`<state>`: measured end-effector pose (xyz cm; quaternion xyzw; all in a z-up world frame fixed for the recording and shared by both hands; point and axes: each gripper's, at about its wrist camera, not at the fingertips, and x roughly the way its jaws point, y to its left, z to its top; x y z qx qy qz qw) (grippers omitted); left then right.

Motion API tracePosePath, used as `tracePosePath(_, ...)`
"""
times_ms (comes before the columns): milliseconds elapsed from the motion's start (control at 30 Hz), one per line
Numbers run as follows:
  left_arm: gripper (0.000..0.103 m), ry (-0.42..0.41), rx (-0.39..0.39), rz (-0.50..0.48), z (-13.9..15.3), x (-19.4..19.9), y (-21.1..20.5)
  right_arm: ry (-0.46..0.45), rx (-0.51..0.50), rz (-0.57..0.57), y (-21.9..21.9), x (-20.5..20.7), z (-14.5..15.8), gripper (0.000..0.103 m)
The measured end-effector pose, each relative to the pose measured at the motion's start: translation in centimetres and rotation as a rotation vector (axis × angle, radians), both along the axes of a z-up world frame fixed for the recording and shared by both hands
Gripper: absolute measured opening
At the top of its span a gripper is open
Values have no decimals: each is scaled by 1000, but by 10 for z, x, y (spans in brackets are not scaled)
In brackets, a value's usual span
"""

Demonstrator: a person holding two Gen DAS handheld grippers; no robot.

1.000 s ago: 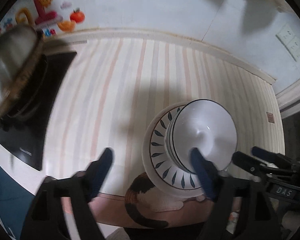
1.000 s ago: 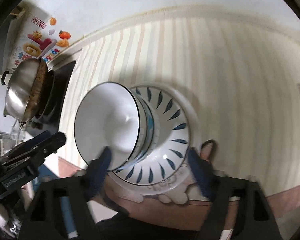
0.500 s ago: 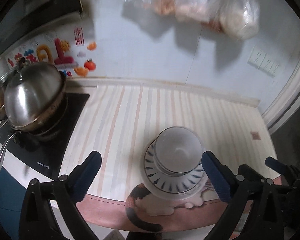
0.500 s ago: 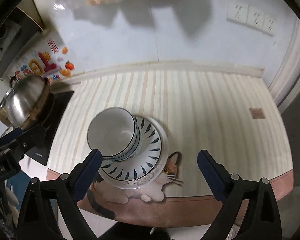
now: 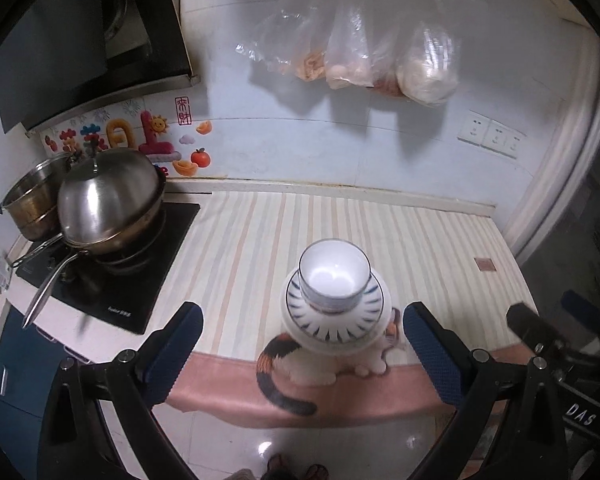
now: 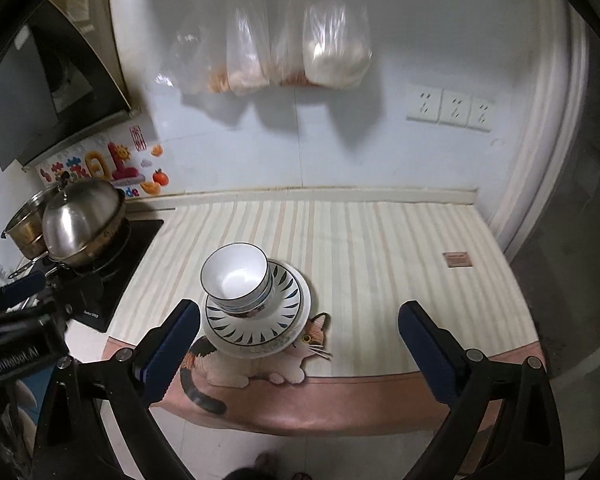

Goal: Organize plates and bowls

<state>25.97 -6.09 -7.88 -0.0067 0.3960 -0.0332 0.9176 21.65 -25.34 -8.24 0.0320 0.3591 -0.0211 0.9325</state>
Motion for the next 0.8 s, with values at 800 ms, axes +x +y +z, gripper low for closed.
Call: tracePosePath(800,103,-82,49,-7,41,-192,68,-122,-21,-83,79,-241,47,103)
